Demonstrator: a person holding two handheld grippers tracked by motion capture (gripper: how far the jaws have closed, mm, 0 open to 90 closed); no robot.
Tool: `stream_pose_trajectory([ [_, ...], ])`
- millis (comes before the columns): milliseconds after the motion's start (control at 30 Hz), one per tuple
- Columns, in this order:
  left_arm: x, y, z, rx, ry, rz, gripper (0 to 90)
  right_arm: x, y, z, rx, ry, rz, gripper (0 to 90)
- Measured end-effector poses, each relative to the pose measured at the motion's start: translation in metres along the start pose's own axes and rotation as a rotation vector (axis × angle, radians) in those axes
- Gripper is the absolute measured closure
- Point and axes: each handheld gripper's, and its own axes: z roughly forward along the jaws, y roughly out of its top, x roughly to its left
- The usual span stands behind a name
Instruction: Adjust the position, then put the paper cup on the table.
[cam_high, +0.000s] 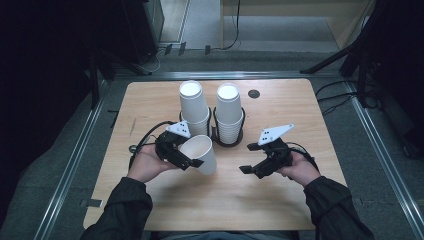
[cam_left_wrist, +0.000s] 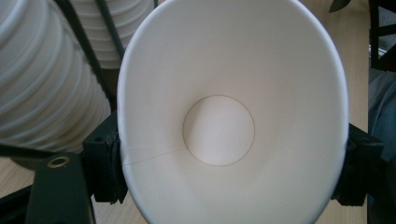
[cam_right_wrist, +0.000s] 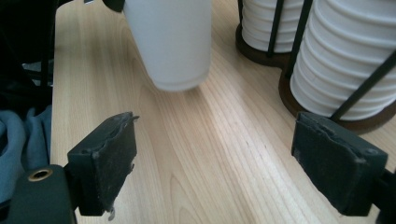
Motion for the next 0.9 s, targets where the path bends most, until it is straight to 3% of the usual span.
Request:
stream_pose_trajectory([
  [67,0.001,-0.003,-0.004,-0.007,0.021,-0.011,18.8,-0.001,-0.002,-0.001,0.007,-0.008,-0.009,15.4],
  [133,0.002,-0.006,-0.008,-0.017,0.033,-0.024,18.6,-0.003,-0.004,-0.002,0.005,-0.054,-0.010,19.9],
  [233,0.003,-0.010,-0.013,-0.017,0.040,-0.033,18.6,-0.011,-0.004,-0.005,-0.008,-0.107,0.047,24.1],
  [400,0.007,-0.016,-0.019,-0.016,0.053,-0.047,18.6,-0.020,-0.006,-0.008,-0.015,-0.104,0.084,24.1],
  [567,0.014,-0.021,-0.023,-0.008,0.048,-0.066,18.6,-0.024,-0.007,-0.008,-0.003,-0.142,0.096,23.9],
  [733,0.020,-0.027,-0.028,-0.007,0.074,-0.085,18.6,-0.031,-0.007,-0.010,0.001,-0.154,0.135,23.9],
  [900,0.026,-0.036,-0.032,-0.007,0.089,-0.116,18.6,-0.033,-0.006,-0.011,0.001,-0.173,0.123,23.9],
])
